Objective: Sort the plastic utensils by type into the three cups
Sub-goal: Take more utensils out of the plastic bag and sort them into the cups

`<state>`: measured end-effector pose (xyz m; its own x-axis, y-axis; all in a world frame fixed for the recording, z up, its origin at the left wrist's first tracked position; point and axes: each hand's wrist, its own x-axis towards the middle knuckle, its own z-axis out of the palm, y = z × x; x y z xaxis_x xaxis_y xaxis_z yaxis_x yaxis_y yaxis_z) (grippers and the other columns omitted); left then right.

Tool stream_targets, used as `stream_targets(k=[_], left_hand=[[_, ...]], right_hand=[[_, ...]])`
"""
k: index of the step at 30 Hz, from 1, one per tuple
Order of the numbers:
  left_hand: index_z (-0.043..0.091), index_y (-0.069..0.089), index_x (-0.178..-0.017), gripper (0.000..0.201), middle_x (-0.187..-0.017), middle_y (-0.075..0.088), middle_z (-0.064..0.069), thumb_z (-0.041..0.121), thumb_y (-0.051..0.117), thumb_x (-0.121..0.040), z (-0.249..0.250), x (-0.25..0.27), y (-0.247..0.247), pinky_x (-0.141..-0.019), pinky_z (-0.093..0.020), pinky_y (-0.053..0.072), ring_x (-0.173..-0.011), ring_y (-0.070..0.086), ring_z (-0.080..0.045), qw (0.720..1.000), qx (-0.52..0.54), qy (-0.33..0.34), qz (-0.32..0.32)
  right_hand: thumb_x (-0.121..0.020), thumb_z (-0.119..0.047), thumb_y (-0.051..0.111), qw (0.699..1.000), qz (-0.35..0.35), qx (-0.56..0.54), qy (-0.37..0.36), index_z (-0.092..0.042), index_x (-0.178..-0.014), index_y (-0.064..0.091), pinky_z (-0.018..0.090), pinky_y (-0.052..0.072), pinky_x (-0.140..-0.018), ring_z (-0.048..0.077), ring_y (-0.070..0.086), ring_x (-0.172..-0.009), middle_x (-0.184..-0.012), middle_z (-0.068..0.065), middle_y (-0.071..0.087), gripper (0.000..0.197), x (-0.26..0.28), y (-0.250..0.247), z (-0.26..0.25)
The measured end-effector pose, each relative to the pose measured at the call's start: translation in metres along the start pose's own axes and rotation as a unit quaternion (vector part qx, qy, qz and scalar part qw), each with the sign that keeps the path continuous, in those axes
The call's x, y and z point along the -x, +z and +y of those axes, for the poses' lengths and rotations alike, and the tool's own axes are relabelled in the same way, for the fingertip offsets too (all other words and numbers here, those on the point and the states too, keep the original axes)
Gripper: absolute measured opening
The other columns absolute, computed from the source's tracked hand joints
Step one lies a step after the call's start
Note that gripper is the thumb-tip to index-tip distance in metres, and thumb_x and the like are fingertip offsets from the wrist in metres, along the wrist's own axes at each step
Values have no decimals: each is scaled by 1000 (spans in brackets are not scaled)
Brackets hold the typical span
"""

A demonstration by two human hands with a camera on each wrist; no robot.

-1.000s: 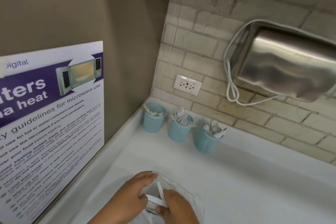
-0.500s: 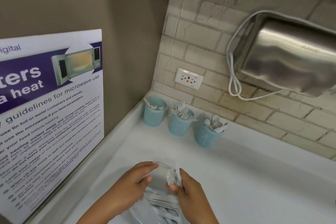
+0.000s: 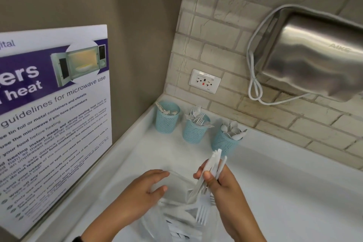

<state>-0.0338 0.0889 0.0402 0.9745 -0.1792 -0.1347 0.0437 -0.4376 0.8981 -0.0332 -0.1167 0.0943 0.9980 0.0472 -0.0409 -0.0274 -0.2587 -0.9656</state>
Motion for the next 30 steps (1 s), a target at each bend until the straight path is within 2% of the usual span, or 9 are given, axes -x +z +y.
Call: stream_targets(k=[6, 9, 12, 14, 16, 18, 22, 26, 30], left_hand=[[36, 47, -133, 40, -132, 38, 28, 37, 53, -93, 3, 1, -2, -86, 1, 29, -119, 41, 5, 999, -51, 16, 10], [42, 51, -123, 31, -127, 39, 27, 43, 52, -92, 8, 4, -1, -92, -9, 26, -124, 32, -3, 995, -95, 25, 27], [41, 61, -90, 9, -108, 51, 22, 46, 54, -88, 20, 8, -7, -79, -8, 34, -107, 44, 1, 995, -66, 38, 60], [30, 63, -75, 22, -87, 61, 14, 48, 55, -86, 27, 10, -12, -71, -9, 38, -89, 57, -2, 996, -6, 65, 68], [26, 63, -72, 31, -72, 64, 10, 52, 50, -82, 38, 13, -14, -65, -11, 40, -69, 57, -2, 995, 49, 82, 39], [22, 63, -69, 35, -64, 62, 6, 51, 48, -82, 45, 16, -13, -62, -13, 42, -60, 51, -1, 993, 84, 83, 17], [19, 62, -65, 35, -62, 61, 4, 36, 50, -93, 44, 16, -10, -58, -10, 40, -56, 50, 0, 992, 101, 64, 35], [23, 63, -68, 32, -64, 62, 3, 38, 50, -93, 39, 14, -10, -60, -10, 42, -56, 52, 0, 993, 101, 56, 32], [22, 63, -68, 32, -66, 63, 3, 37, 50, -94, 36, 14, -11, -60, -10, 42, -57, 52, -2, 994, 94, 55, 27]], right_hand=[[-97, -10, 48, 999, 25, -17, -22, -37, -78, 67, 39, 43, -93, 24, 61, -100, -87, -4, 69, 39, 0, -5, -11], [-98, -12, 48, 998, 45, -40, -34, -37, -75, 66, 44, 44, -94, 28, 60, -102, -85, -5, 68, 39, 1, -6, -14], [-97, -12, 49, 995, 65, -57, -40, -39, -74, 67, 43, 45, -91, 29, 61, -100, -83, -6, 68, 40, 1, -7, -17], [-97, -10, 49, 995, 73, -54, -52, -39, -75, 67, 40, 44, -91, 28, 61, -100, -85, -3, 68, 40, 1, -7, -17], [-97, -10, 49, 995, 69, -43, -56, -37, -77, 66, 40, 43, -92, 27, 61, -99, -87, -1, 67, 38, 1, -7, -15], [-97, -11, 48, 997, 57, -34, -49, -30, -81, 64, 36, 43, -88, 23, 61, -96, -86, -3, 67, 30, 1, -5, -13], [-98, -11, 48, 998, 34, -33, -26, -17, -90, 62, 25, 40, -78, 11, 60, -92, -85, -8, 68, 16, 3, 2, -9], [-98, -12, 47, 998, 29, -63, -9, -16, -97, 57, 27, 42, -78, 7, 65, -97, -84, -13, 70, 10, 3, 6, -5], [-97, -13, 48, 992, 41, -120, -10, -13, -96, 55, 34, 44, -83, 15, 67, -100, -82, -7, 69, 7, 1, 6, -1]])
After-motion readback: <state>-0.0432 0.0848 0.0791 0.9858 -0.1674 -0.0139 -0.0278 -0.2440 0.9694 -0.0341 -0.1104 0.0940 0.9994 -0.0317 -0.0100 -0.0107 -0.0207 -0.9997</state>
